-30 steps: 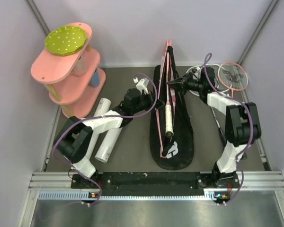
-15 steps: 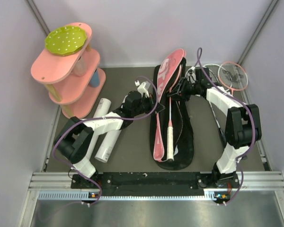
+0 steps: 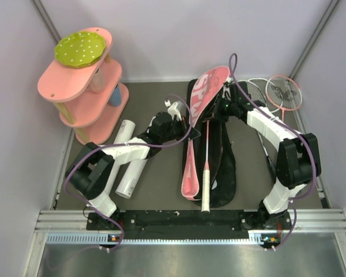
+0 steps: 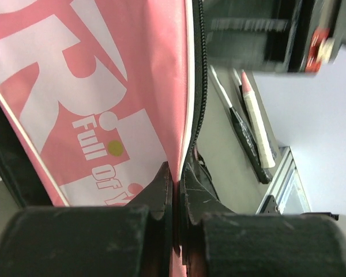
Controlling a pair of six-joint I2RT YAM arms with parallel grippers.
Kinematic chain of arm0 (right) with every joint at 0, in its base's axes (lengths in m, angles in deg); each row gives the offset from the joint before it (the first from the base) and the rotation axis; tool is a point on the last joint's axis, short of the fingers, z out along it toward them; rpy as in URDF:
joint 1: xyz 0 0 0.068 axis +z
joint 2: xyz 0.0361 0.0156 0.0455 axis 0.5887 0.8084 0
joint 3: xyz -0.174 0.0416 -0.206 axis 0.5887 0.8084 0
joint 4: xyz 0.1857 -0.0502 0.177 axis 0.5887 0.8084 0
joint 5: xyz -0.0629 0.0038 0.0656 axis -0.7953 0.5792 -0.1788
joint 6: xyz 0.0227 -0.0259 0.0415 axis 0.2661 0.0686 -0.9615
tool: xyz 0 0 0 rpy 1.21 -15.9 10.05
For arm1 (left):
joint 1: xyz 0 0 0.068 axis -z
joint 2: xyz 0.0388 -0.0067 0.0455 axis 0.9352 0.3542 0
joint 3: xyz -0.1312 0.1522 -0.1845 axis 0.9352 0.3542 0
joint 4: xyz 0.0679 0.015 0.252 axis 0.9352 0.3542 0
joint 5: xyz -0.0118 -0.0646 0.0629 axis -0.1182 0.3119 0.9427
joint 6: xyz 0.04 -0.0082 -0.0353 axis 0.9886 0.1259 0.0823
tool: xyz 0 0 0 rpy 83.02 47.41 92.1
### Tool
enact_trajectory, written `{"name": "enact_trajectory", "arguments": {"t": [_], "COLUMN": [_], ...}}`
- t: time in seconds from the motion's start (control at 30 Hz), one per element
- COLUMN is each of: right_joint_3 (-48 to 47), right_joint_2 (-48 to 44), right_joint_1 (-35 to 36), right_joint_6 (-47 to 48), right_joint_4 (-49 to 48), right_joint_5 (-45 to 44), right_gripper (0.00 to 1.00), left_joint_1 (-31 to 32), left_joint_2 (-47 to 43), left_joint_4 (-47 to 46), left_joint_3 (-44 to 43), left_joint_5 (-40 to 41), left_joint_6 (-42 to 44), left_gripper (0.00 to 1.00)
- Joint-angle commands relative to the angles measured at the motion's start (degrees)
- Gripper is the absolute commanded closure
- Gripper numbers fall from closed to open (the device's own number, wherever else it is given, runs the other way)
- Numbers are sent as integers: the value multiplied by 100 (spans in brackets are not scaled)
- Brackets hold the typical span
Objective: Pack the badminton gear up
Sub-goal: Place the racket in the racket bag.
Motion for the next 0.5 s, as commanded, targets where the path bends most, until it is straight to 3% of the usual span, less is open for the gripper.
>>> {"name": "enact_trajectory", "arguments": {"t": [0.0, 0.1, 0.17, 0.3, 0.33, 0.4, 0.47], "right_joint_3": [-552, -1193, -1037, 271, 735, 1081, 1249], "right_joint_2": [131, 316, 98, -1026, -1472, -1661, -1522], "right_joint_1": [-136, -172, -180, -136, -128, -128, -128], "right_joint_6": [-53, 60, 323, 851, 1000, 1167, 1352], "right_joint_4": [-970, -95, 414, 505, 461, 233, 206], "right_joint_5": [-817, -624, -370, -201, -175, 105, 377], "right_gripper": [100, 100, 99, 76, 64, 56, 55], "left_joint_1": [2, 10, 2, -7, -7, 2, -7], "left_joint_2": [-419, -463, -480, -454, -428, -384, -375], "left_joint_4": [-456, -456, -412, -499, -543, -666, -693], "left_joint_3": [115, 142, 116, 72, 63, 63, 80], "left_joint_5": [-270, -226, -252, -357, -392, -489, -507], "left_joint_6": [-15, 19, 81, 29, -24, -103, -173], "left_gripper": [100, 100, 100, 100, 100, 100, 100]}}
